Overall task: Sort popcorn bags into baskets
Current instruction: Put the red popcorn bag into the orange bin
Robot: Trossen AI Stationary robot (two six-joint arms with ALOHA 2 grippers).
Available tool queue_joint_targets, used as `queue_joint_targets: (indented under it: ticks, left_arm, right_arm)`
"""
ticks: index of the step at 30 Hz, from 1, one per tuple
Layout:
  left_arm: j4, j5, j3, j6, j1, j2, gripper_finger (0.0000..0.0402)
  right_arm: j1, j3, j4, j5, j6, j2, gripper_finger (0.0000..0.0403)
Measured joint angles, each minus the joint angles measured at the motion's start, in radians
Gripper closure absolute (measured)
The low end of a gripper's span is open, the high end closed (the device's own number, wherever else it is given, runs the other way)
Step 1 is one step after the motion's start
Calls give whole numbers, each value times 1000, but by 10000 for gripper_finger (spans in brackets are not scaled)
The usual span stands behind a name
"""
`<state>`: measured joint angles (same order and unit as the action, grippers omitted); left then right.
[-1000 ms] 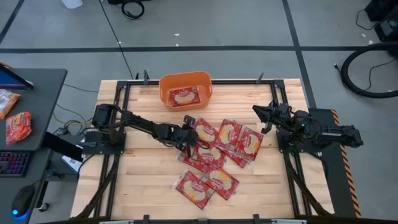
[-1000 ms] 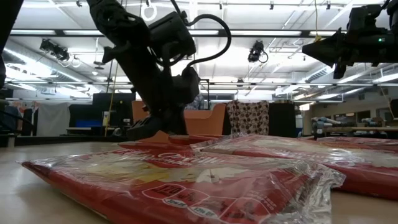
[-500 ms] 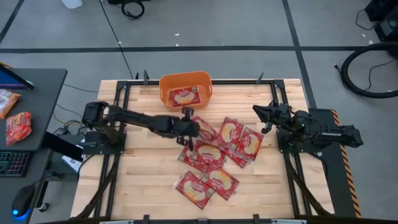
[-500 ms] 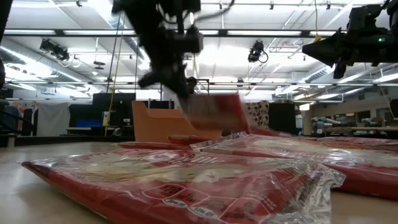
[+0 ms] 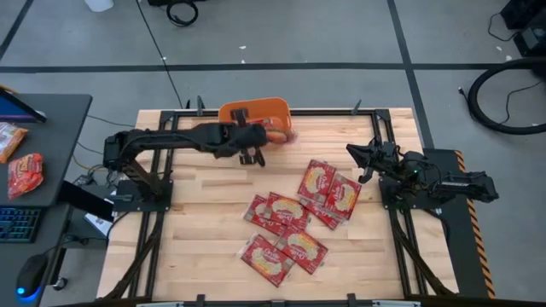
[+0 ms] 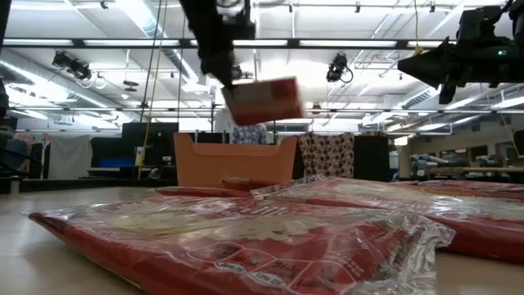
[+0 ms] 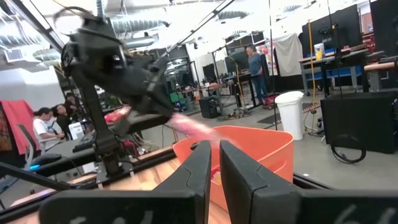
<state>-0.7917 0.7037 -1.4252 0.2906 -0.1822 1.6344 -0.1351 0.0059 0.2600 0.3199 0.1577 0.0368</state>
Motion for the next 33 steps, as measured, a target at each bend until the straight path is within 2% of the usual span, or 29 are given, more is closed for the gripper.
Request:
queue_joint_targets:
  ticks: [6,12,14,17,21,24,28,31,33]
  left_arm:
    - [140,1,146,6,-136,1,396]
    - [322,-67,283,63,-232,2,391]
    - [340,-91,299,61,-246,2,378]
    - [316,-98,303,34,-246,2,337]
    - [242,-124,270,7,-203,2,277]
    - [211,-212,211,8,-139,1,248]
    - [228,-378,179,78,-40,1,239]
    - [309,-411,227,81,34,2,238]
    - [377,-412,267,25,81,2,237]
  right_arm:
    - [0,0,0,0,0,0,364]
    - [0,0,0,0,0,0,364]
    - [0,0,0,0,0,0,364]
    - [0,0,0,0,0,0,364]
    - [0,0,0,0,0,0,364]
    - [0,0,0,0,0,0,364]
    - [0,0,0,0,0,0,364]
    - [0,0,0,0,0,0,364]
    - [0,0,0,0,0,0,364]
